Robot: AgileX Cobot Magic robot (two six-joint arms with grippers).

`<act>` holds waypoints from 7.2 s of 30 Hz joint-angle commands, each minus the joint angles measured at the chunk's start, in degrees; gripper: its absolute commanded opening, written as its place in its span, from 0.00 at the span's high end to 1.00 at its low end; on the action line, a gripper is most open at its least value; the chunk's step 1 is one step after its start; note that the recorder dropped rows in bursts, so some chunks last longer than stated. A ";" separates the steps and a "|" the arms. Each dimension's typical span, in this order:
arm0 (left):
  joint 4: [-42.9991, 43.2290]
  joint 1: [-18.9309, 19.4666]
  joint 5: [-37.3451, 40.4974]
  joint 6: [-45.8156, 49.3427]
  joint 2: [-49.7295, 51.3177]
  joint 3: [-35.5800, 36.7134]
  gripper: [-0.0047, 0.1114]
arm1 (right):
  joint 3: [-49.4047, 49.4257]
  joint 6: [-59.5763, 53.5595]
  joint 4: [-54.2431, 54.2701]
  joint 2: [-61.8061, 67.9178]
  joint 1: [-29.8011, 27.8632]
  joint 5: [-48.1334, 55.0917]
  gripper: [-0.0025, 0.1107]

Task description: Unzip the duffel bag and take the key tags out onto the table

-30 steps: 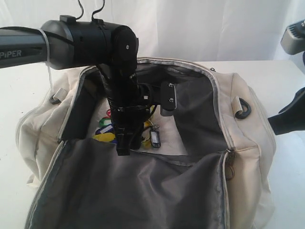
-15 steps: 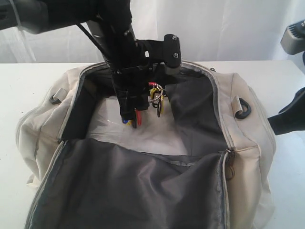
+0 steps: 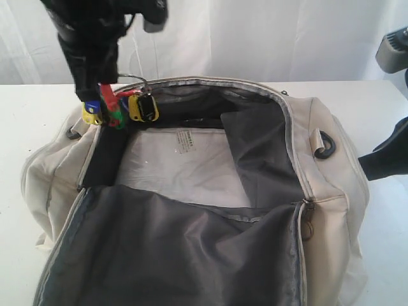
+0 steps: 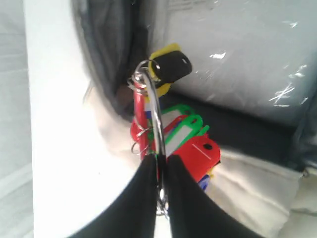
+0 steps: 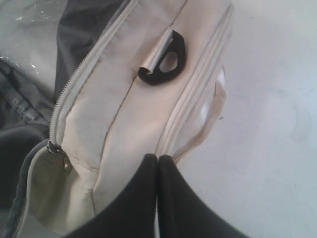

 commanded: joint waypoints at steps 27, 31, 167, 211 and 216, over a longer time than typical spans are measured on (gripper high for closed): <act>-19.27 26.70 -39.47 -6.16 -3.38 43.90 0.96 | 0.26 0.19 0.78 -0.37 -0.21 -0.63 0.98; -20.40 26.70 -42.37 -6.16 -3.38 45.44 0.96 | 0.26 0.19 1.40 -0.37 -0.21 -0.74 0.98; -29.97 38.67 -51.39 -22.64 -96.14 104.43 0.96 | 0.26 -0.04 2.85 -0.37 -0.21 -11.20 0.98; -27.33 44.27 -53.10 -23.08 -96.14 104.43 0.96 | 30.77 -0.04 2.87 -43.22 -3.11 -20.01 0.98; -26.17 44.27 -52.70 -23.08 -96.14 104.43 0.96 | 42.97 -0.04 2.87 -45.88 -3.54 -31.55 0.98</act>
